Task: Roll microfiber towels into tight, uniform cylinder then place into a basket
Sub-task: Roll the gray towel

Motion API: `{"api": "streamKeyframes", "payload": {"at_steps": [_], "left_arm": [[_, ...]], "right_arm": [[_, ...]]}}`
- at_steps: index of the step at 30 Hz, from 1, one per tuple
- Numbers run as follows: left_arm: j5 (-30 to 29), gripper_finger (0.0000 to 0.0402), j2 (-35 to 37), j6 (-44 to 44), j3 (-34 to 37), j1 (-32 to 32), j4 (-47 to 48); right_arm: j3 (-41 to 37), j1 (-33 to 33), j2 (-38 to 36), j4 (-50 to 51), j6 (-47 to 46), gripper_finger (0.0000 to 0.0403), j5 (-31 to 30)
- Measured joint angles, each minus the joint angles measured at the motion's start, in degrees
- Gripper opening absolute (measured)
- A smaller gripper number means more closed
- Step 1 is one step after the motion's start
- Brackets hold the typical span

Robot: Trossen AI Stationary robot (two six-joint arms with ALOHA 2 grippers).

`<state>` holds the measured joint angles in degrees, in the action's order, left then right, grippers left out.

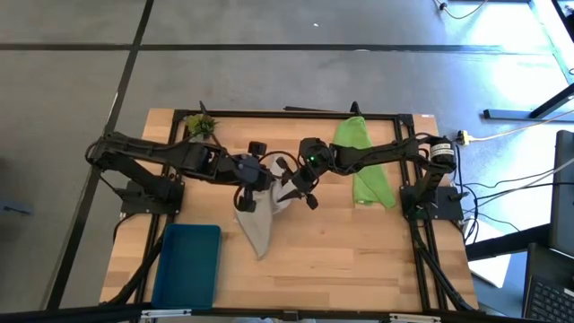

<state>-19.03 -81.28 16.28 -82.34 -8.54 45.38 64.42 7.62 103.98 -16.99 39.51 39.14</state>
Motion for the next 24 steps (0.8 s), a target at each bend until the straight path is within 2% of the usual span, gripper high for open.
{"api": "streamKeyframes", "payload": {"at_steps": [24], "left_arm": [[0.00,0.0000,0.02,0.79,-10.97,0.00,15.05]], "right_arm": [[-0.02,0.15,-0.02,3.77,2.99,0.0122,-0.64]]}}
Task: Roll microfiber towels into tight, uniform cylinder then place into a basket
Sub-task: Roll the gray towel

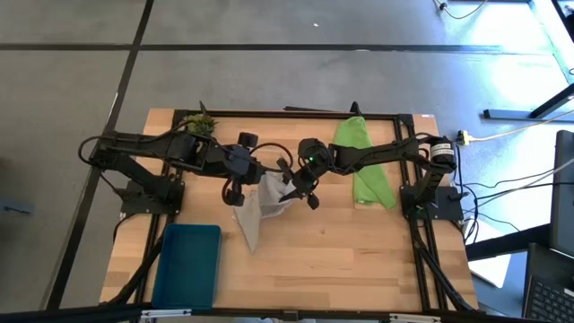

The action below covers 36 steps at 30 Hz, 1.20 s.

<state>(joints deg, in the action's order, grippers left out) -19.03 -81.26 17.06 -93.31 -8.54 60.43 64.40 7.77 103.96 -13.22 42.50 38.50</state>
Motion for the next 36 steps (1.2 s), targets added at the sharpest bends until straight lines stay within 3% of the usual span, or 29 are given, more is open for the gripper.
{"api": "streamKeyframes", "payload": {"at_steps": [14,25,36], "left_arm": [[-3.01,0.0000,-0.02,-6.79,-0.60,-0.03,7.28],[-3.30,0.0000,-0.02,-7.65,-0.60,0.00,8.24],[-3.27,0.0000,-0.02,-7.65,-0.60,-0.09,8.17]], "right_arm": [[0.00,2.89,0.00,4.21,-0.17,0.0122,0.13],[0.00,4.13,0.00,18.20,-0.18,0.0122,-0.29],[0.00,4.13,0.00,26.39,-0.25,0.0122,-11.50]]}}
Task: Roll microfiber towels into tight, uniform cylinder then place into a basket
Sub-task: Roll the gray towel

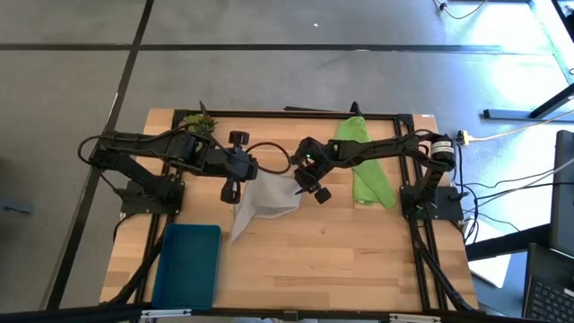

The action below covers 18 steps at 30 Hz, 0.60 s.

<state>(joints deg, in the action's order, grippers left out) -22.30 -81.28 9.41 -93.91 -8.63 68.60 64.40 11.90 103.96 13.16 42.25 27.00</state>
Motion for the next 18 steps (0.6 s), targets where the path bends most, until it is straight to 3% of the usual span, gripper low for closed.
{"api": "streamKeyframes", "payload": {"at_steps": [14,18], "left_arm": [[0.06,0.0000,-0.02,0.00,0.04,-0.02,-0.02],[0.06,0.0000,-0.02,-0.03,0.04,-0.02,-0.02]], "right_arm": [[0.00,0.00,0.00,7.47,-0.13,0.0122,-0.82],[0.00,-0.02,0.00,10.03,-0.19,0.0122,-6.06]]}}
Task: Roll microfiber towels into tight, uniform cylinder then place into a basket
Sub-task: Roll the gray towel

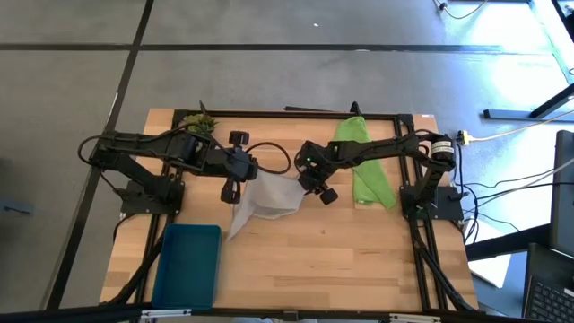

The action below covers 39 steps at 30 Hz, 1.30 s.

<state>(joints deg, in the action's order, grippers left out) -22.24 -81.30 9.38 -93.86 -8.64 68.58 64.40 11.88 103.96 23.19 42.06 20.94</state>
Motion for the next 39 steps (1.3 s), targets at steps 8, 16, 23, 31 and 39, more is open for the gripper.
{"api": "streamKeyframes", "payload": {"at_steps": [8,16,23,31,39], "left_arm": [[0.02,0.0000,-0.02,-0.27,0.00,0.00,-0.02],[0.74,0.0000,-0.02,-0.34,0.00,-0.02,-0.02],[0.72,0.0000,-0.02,-3.81,0.00,-0.02,0.16],[-2.94,0.0000,-0.02,-13.42,0.04,0.01,4.07],[-7.38,0.0000,-0.02,-22.03,0.04,0.00,4.94]], "right_arm": [[-0.02,0.02,0.00,1.49,0.00,0.0122,-0.98],[-0.02,0.02,0.00,1.38,-0.99,0.0044,-1.04],[-0.02,-0.06,0.00,1.45,-2.62,0.0010,-2.27],[-0.04,-0.11,-3.57,2.18,-4.29,0.0004,-11.43],[-0.04,-0.13,-13.94,4.11,-6.12,0.0004,-19.71]]}}
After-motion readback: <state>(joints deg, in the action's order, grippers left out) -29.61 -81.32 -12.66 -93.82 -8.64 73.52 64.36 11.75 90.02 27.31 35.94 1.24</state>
